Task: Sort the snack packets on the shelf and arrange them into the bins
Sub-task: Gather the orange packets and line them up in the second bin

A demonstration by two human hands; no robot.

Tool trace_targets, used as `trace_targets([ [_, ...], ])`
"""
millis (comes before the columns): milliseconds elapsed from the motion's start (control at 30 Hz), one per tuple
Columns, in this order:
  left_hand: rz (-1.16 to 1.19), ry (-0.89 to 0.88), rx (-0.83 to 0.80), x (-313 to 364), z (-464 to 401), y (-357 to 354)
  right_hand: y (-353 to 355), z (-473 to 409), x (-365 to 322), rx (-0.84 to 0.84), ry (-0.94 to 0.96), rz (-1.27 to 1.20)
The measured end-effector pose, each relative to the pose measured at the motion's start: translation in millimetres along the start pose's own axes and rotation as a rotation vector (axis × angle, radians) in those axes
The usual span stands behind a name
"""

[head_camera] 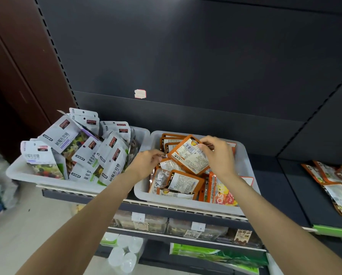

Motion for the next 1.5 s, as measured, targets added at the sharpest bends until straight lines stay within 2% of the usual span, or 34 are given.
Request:
trace_targets([
  [133, 0.108, 0.005, 0.045, -3, 11, 8, -23, 1, -9, -0.078, 0.031, 0.105],
  [333, 0.103, 0.009, 0.057, -4, 16, 6, -65, 22, -9, -0.375, 0.065, 0.229],
  [433, 0.068, -0.01, 0.076, 2, 18, 4, -55, 20, -18, -0.345, 0.087, 0.14],
  [567, -0.181, -0.09, 0.179, 22, 26, 4, -21, 13, -11, -0.23, 0.074, 0.043],
  [733, -0.258, -0.171, 0.27, 86, 14, -14, 31, 12, 27, -0.14, 0.074, 0.047],
  [867, -0.203, -0.254, 0.235, 147, -7, -60, 80, 10, 80, -0.077, 0.028, 0.094],
  [1100, -0.124, -0.415, 0.028, 256, -70, -195, 182, 7, 224, -0.06, -0.183, 0.211],
  [1300, -0.105, -0.353, -0.094, 332, -128, -325, 259, -8, 374, -0.101, -0.384, 0.3],
  [1500, -0.137, -0.249, -0.244, 349, -170, -424, 292, -36, 474, -0.177, -0.509, 0.353],
])
Point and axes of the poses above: each hand's wrist, its own z-axis away from the middle knuckle, its own y-axis out of the back of the hand, x = y × z, the point moved 3 cm from there along -z, towards the middle knuckle, and after that the axes turned 11 degrees about -y, right-handed, at the moved point
